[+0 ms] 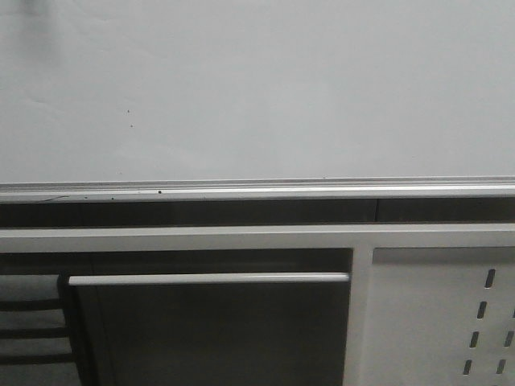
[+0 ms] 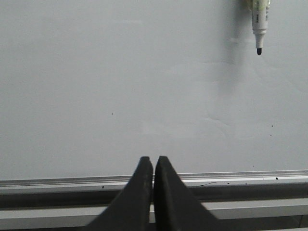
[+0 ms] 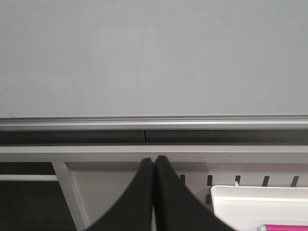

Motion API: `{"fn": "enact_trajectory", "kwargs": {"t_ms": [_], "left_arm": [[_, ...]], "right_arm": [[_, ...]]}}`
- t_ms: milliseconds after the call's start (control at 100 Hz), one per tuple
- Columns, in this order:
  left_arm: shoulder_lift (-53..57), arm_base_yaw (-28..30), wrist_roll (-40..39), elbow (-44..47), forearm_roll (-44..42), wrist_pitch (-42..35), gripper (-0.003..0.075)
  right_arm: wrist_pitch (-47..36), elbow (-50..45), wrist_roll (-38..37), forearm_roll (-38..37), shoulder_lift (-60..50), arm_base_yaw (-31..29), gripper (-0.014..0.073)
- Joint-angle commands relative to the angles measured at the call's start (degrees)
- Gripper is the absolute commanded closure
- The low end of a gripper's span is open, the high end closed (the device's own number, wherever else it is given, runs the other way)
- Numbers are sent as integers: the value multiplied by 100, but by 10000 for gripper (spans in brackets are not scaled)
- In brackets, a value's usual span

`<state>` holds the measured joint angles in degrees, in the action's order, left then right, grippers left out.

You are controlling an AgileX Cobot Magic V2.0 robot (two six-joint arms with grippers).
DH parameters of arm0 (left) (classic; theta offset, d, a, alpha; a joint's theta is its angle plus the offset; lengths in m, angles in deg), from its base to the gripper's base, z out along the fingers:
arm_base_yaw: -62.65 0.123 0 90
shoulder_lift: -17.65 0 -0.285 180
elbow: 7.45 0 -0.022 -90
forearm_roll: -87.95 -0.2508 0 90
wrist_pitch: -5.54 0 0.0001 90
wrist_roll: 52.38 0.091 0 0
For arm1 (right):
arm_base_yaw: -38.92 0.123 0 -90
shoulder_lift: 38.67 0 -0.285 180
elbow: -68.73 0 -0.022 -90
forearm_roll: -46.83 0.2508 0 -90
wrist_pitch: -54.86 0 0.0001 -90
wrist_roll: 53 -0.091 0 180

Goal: Write number 1 on whiteboard

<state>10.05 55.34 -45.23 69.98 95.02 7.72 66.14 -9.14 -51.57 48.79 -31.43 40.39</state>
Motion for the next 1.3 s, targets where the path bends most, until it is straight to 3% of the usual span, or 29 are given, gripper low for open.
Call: {"fn": "enact_trajectory", "kwargs": {"t_ms": [0,870,1140,1290], "left_arm": [[120,7,-68,229,35,-455,741],[120,7,-68,229,35,-498,741],[120,7,-68,229,1178,-519,741],[120,7,-68,229,2723,-582,741]], "right_arm": [[-420,-144,23,-37,-108,-27,648],[-654,-144,23,-8,-108,-27,648],[-1029,-144,23,1702,-108,-27,648],[-1198,-144,23,2670,-108,-27,648]]}}
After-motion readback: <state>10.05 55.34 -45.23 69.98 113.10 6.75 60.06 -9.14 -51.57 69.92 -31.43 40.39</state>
